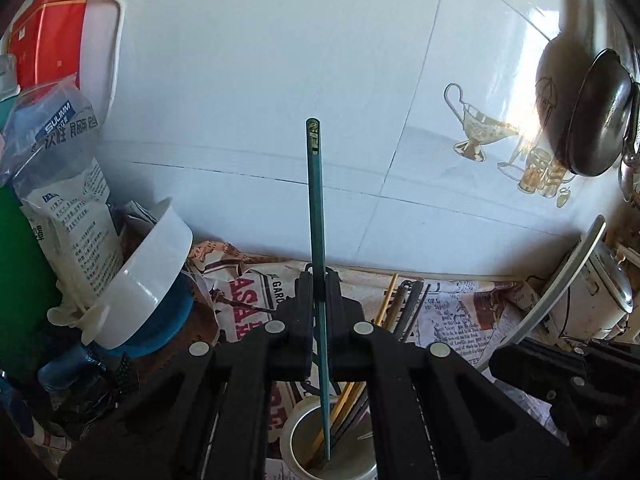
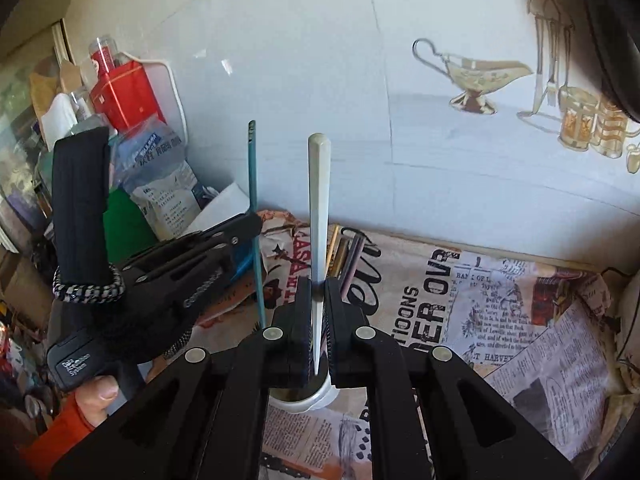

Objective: Organize utensils
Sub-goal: 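Lower the green stick into the white cup with the left tool while the right tool inserts the white stick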

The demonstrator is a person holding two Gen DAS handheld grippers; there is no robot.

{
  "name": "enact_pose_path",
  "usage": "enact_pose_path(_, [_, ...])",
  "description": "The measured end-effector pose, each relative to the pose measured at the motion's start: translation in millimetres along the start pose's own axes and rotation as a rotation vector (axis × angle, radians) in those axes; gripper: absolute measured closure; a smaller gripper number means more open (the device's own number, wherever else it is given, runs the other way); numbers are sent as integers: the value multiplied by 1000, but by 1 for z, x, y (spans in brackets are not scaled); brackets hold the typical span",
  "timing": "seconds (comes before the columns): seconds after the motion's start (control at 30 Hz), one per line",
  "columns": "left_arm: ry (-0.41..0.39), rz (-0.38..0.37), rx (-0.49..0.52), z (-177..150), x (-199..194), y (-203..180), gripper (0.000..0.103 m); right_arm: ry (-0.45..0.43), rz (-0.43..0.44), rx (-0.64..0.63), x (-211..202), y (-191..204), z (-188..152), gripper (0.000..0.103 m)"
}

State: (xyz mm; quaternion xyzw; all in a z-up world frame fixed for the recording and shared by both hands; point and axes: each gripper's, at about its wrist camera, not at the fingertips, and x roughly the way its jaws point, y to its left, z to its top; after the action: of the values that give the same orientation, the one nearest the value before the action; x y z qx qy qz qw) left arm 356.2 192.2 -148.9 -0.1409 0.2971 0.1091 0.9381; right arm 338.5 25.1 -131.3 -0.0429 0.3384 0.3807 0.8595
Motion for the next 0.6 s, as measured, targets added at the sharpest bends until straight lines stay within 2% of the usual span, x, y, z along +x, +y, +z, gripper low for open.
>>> enact_pose_path(0.33, [104, 27, 36, -33, 29, 2, 100, 117, 2, 14, 39, -3, -22, 97])
enact_pose_path(0.6, [184, 22, 78, -53, 31, -4, 100, 178, -5, 38, 57, -14, -27, 95])
